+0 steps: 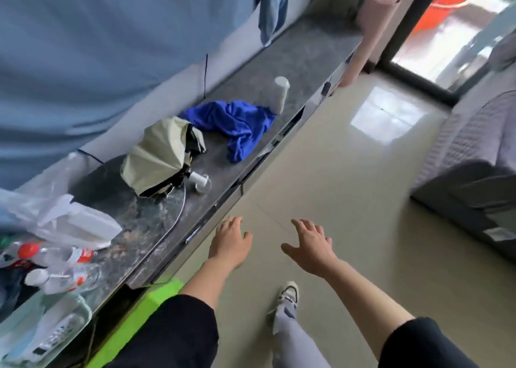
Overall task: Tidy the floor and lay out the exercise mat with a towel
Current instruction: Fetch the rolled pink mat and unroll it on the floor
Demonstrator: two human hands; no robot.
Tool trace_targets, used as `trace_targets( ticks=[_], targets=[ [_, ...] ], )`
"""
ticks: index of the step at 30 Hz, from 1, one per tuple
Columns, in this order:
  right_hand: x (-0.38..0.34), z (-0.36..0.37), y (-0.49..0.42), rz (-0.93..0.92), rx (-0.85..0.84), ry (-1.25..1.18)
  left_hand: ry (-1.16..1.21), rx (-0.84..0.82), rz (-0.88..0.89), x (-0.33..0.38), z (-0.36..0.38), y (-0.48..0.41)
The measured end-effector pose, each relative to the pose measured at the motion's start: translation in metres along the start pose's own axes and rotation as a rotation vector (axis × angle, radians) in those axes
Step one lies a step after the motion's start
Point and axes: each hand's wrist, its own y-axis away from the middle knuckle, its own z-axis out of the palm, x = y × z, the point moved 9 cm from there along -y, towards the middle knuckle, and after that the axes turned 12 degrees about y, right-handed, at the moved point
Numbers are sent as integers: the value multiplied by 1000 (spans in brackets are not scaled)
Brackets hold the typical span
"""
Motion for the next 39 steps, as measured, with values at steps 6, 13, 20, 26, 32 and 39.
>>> trace_targets(
  ticks=[6,13,20,26,32,39],
  targets=[
    [102,-136,-87,52,92,-21,37,34,117,184,-2,-102],
    [182,-264,-216,93,192,10,18,85,280,352,-24,-234],
    [252,-388,-384,203,241,-17,-12,64,330,491,-49,-410],
    [310,-477,-491,277,246,-45,-12,24,342,610,-55,-526],
    [375,-550,-593,310,247,-31,34,-40,366,708,-30,-636],
    [472,-631,-739,282,212,-21,27,-27,262,817,10,-778]
  ],
)
